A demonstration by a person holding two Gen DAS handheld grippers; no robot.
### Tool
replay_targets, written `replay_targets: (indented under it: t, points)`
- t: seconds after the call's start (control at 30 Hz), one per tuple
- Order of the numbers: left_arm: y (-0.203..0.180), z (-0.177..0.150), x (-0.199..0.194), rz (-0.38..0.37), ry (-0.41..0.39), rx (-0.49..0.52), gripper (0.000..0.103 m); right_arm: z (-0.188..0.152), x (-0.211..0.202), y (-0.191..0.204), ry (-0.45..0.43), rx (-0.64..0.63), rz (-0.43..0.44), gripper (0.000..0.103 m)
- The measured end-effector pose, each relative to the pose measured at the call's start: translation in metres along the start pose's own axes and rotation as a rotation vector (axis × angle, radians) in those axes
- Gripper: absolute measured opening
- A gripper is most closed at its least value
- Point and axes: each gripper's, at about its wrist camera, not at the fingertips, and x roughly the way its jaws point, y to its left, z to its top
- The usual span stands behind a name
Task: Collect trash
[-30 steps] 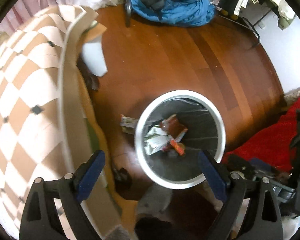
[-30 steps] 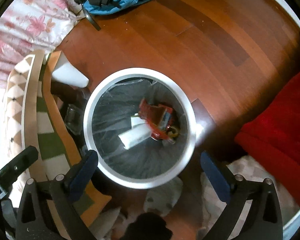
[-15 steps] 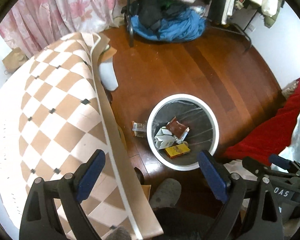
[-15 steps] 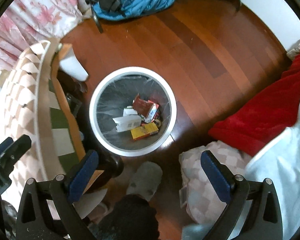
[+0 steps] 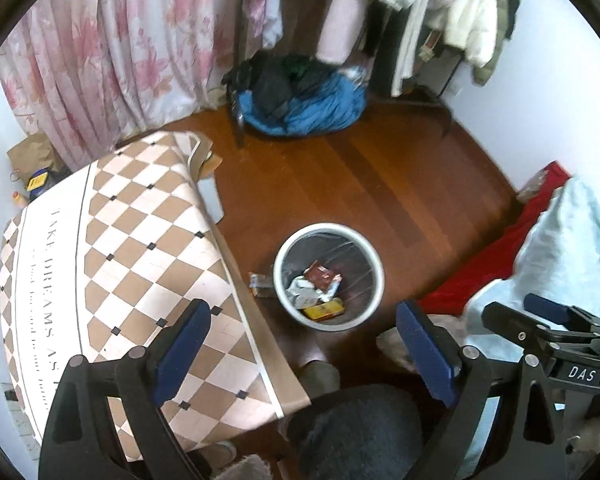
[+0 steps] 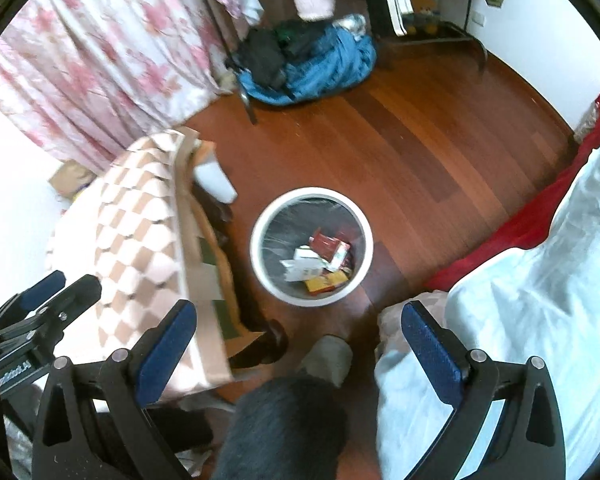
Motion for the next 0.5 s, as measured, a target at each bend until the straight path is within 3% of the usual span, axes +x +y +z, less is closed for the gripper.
replay_targets:
  t: [0.27, 0.5]
  points:
    - [-0.001, -0.007, -0.073, -0.084, -0.081, 0.018, 0.095, -0.020, -0.088, 0.019, -0.095, -0.043, 0.097, 0.103]
    - [0.002, -0.017, -0.107, -0.123, -0.102, 0.036, 0.095, -0.036, -0.132, 0.029, -0.123, -0.069, 0.149, 0.103]
